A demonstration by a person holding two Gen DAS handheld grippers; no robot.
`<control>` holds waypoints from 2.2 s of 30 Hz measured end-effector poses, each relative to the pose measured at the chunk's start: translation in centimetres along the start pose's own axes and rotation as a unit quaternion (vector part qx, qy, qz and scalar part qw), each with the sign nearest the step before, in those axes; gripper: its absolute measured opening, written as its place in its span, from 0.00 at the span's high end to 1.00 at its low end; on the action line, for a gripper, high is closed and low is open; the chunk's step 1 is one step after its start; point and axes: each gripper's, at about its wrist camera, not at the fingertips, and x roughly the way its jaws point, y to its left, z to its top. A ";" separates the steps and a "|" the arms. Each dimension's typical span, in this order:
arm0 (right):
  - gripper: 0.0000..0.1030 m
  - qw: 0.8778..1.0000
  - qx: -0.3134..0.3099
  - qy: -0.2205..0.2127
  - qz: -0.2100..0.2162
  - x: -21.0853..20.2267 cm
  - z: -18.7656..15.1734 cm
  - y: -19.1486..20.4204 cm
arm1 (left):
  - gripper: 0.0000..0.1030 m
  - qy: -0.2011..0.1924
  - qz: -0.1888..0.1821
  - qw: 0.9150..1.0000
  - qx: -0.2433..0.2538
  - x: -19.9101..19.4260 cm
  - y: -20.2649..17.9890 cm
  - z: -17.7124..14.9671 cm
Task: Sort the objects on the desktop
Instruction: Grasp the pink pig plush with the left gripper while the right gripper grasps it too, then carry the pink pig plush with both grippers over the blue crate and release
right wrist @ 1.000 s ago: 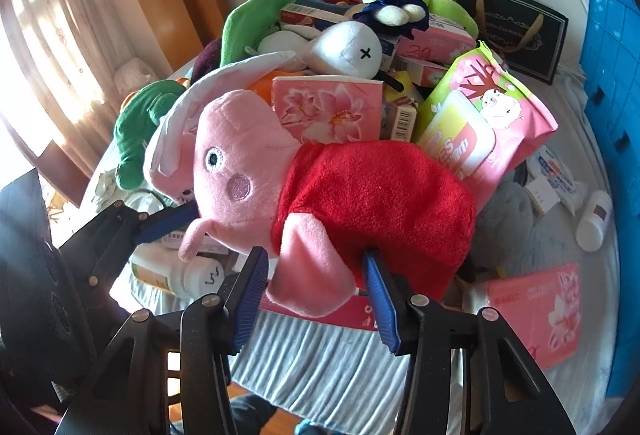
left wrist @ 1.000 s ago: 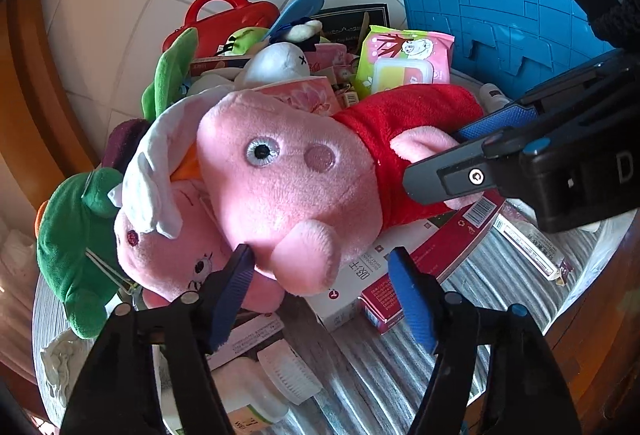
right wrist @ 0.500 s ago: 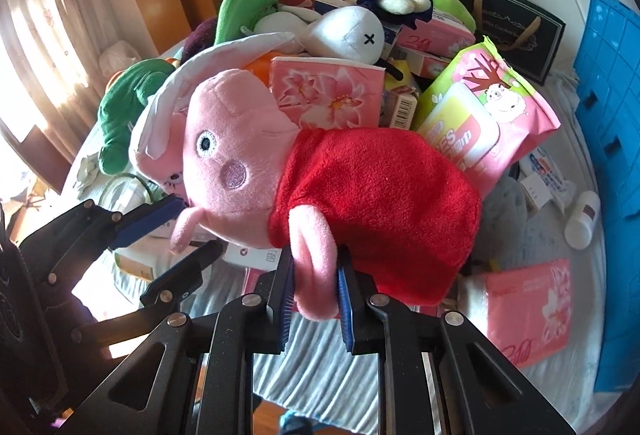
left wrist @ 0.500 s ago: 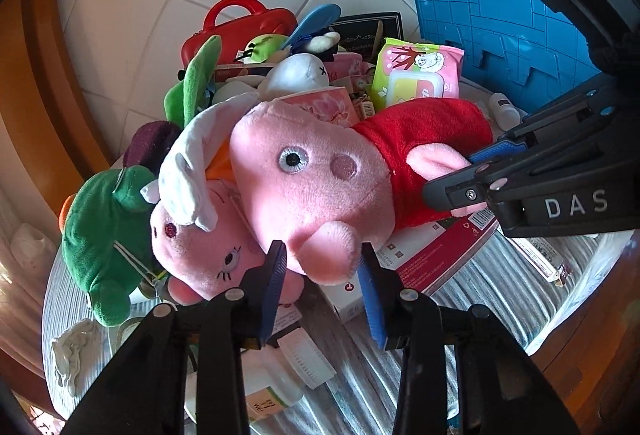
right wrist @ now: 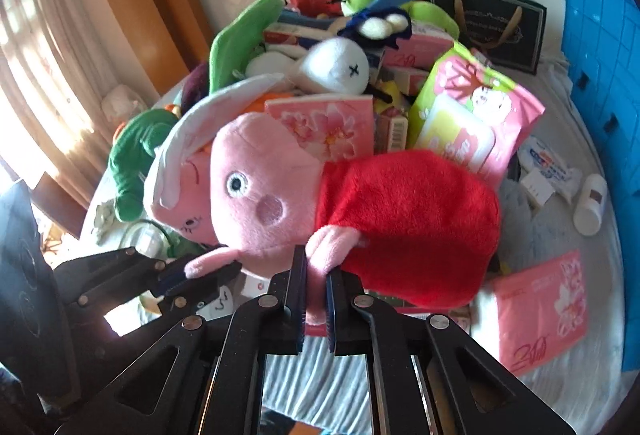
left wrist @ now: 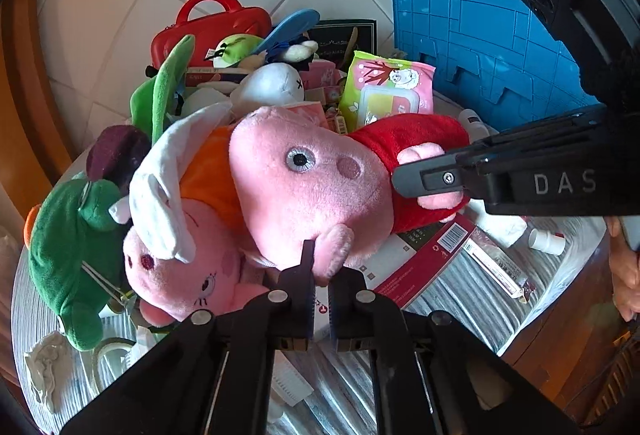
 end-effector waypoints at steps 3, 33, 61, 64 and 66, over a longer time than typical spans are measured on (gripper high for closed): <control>0.93 1.000 -0.001 -0.016 -0.008 -0.5 0.9 -0.3 | 0.96 -0.018 -0.007 1.000 0.009 -0.7 0.0 0.9; 0.93 0.911 0.025 -0.328 -0.249 -28.7 12.2 -6.6 | 0.96 -0.298 -0.209 0.919 0.151 -9.6 -9.4 27.7; 0.07 0.848 0.168 -0.349 -0.363 -42.9 9.0 -32.0 | 0.11 -0.268 -0.216 0.932 0.112 -1.4 -32.2 40.8; 0.07 0.848 0.165 -0.361 -0.352 -43.2 8.6 -30.8 | 0.11 -0.263 -0.197 0.938 0.113 -1.2 -32.1 40.3; 0.07 0.849 0.166 -0.368 -0.342 -43.2 8.2 -30.2 | 0.10 -0.263 -0.183 0.940 0.114 -1.3 -31.8 39.8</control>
